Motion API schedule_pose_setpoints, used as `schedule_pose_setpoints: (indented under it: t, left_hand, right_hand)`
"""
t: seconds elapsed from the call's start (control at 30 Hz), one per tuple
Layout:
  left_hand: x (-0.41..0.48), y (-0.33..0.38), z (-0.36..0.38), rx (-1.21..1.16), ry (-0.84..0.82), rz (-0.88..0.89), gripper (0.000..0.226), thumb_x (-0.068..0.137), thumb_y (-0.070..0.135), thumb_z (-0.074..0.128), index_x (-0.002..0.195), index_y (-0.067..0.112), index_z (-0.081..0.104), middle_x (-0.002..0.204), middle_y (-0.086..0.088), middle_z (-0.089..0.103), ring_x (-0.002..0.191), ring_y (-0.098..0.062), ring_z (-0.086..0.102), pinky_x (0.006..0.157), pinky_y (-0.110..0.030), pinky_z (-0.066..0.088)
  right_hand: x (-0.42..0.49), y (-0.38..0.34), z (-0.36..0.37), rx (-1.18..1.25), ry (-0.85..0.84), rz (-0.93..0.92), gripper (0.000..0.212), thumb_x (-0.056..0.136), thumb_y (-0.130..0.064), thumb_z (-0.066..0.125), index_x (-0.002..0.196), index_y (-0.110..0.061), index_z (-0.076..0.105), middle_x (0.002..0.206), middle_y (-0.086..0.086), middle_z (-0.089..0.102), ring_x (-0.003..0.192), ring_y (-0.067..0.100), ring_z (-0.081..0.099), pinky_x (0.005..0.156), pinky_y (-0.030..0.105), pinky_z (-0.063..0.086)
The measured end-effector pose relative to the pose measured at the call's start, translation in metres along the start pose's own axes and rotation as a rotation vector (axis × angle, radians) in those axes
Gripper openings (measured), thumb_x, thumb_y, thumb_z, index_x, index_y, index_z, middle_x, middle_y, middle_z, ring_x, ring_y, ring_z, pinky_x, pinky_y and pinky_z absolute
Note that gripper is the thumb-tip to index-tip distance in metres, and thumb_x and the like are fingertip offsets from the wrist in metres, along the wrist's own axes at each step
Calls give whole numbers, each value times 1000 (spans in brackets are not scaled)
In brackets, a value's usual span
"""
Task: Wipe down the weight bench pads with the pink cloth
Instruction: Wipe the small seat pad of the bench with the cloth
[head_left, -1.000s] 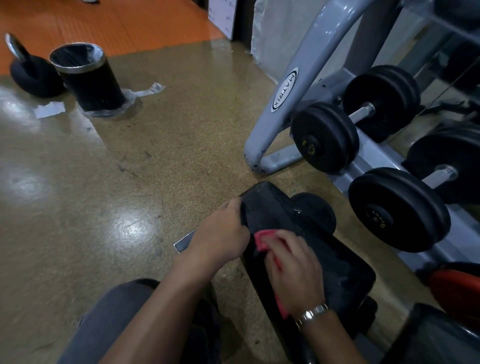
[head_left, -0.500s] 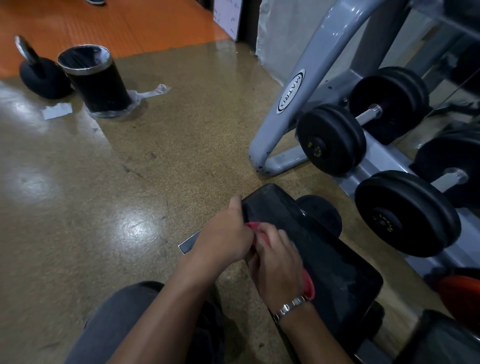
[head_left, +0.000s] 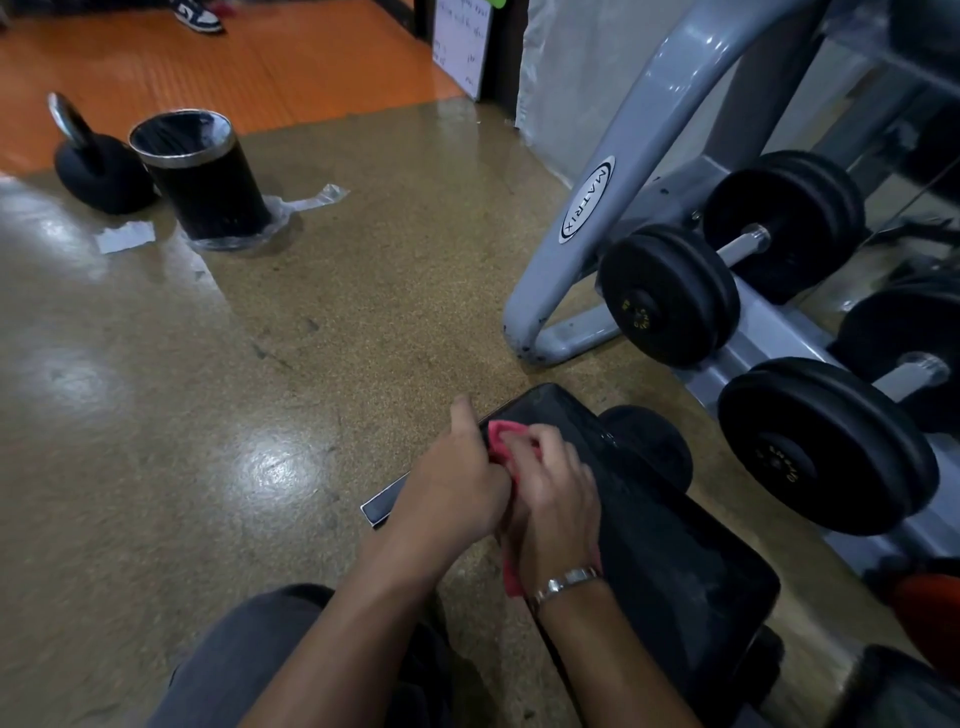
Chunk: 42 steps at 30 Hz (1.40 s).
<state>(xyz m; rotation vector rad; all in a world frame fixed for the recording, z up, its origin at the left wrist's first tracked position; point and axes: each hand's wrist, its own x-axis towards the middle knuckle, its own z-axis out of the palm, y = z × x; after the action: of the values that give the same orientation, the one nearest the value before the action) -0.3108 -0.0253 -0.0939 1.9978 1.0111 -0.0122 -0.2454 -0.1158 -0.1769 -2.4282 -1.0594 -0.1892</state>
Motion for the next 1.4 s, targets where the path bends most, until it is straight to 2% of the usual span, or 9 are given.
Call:
schedule_pose_setpoints:
  t: [0.13,0.3,0.5,0.67,0.77,0.87,1.03,1.23,1.4]
  left_hand:
    - [-3,1,0,6,2,0,74,91,11,42,157,16,10,124,-20,64,108,-38,62,92,-47,50]
    - [-2,3,1,10,-1,-1,75,91,11,43,158,16,9,122,-21,65,107,-38,63,88,-44,50]
    - [-2,2,1,78,-2,17,74,89,14,46,156,19,14,136,-19,57,119,-38,58,95,-45,47]
    - [0,0,4,112,-29,28,78,84,9,45,156,15,15,140,-19,52,123,-38,54,99,-48,45]
    - [-2,0,5,119,-34,25,77,86,10,46,156,16,16,148,-17,46,130,-36,50,103,-46,43]
    - [-1,4,7,143,-34,31,76,86,10,46,156,16,17,147,-18,44,131,-37,49,105,-46,42]
    - [-3,4,7,171,-39,27,79,83,7,44,157,16,16,150,-18,42,133,-37,47,107,-45,41]
    - [-2,5,8,196,-34,46,76,85,8,45,155,16,18,149,-17,43,132,-37,48,107,-46,41]
    - [-1,5,8,208,-31,44,79,83,7,46,156,15,17,150,-16,42,134,-36,46,108,-43,40]
  right_hand:
    - [3,-7,0,-66,-55,-203,23,88,-36,50,105,-27,64,98,-6,59,79,17,58,68,34,48]
    - [29,-4,9,-114,-14,62,23,78,-30,79,99,-29,69,94,-5,60,77,17,61,65,34,48]
    - [-14,7,-12,-14,-83,-221,39,73,-22,62,110,-32,52,109,-14,57,81,14,53,68,32,50]
    - [-11,30,-9,1,35,131,38,80,-15,78,114,-29,68,113,-9,62,88,14,59,73,29,45]
    - [-25,23,-9,-38,-15,-9,48,80,-16,71,124,-31,62,122,-9,61,88,14,57,71,30,50]
    - [-27,40,-20,-35,-102,-186,40,85,-22,59,123,-33,58,123,-12,61,89,14,55,72,33,50]
    - [1,40,-19,38,36,205,31,89,-17,68,117,-29,70,112,-10,64,89,12,58,70,28,46]
    - [3,41,-18,-3,-59,-120,31,92,-23,55,120,-30,65,118,-12,62,90,15,55,74,33,48]
    - [43,51,-12,15,26,272,27,93,-19,61,117,-24,72,108,-6,65,93,19,57,73,33,42]
